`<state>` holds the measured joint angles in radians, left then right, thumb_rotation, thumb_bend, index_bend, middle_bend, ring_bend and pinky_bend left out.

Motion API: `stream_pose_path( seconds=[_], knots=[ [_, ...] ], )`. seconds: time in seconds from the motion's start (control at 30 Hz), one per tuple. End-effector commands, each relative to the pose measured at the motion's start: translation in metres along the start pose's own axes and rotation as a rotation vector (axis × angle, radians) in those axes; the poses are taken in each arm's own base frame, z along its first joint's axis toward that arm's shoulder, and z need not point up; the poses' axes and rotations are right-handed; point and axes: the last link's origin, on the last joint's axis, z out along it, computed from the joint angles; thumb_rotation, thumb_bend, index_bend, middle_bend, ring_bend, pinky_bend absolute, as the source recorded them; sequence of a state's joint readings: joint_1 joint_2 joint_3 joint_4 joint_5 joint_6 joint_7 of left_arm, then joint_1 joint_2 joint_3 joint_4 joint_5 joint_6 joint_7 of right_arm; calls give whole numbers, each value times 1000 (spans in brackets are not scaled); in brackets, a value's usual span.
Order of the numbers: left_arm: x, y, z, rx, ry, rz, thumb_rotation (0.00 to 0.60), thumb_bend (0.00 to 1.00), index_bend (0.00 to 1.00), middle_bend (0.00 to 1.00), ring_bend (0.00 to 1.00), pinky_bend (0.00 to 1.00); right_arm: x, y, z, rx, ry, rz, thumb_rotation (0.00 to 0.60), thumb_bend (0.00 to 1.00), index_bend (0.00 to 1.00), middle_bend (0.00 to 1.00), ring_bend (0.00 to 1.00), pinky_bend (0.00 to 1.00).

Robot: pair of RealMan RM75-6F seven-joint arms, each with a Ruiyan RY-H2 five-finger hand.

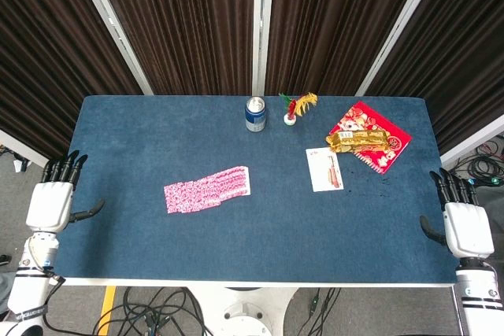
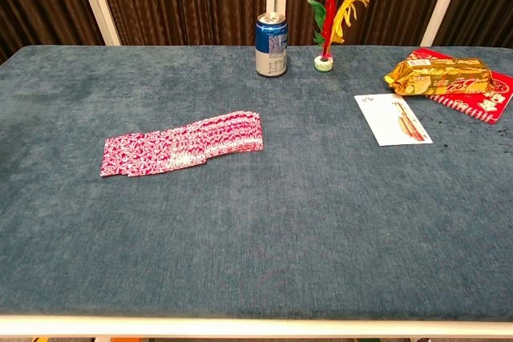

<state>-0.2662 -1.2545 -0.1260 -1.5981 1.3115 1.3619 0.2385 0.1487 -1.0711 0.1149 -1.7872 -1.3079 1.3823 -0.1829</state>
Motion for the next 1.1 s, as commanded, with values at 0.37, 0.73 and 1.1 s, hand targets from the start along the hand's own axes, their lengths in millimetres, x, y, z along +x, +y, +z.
stream_pose_path(
  seconds=[0.37, 0.73, 1.1],
  knots=[
    [1, 1, 0, -5, -10, 4, 373, 205, 63, 0, 0, 7, 1, 0, 0, -7, 5, 7, 600, 269, 0, 0, 0, 0],
    [-9, 2, -8, -15, -27, 6, 371, 205, 63, 0, 0, 7, 2, 4, -4, -10, 5, -3, 600, 271, 0, 0, 0, 0],
    [-6, 4, -8, -19, -18, 36, 597, 262, 52, 49, 57, 114, 3, 5, -4, -7, 5, 4, 600, 270, 0, 0, 0, 0]
  ],
)
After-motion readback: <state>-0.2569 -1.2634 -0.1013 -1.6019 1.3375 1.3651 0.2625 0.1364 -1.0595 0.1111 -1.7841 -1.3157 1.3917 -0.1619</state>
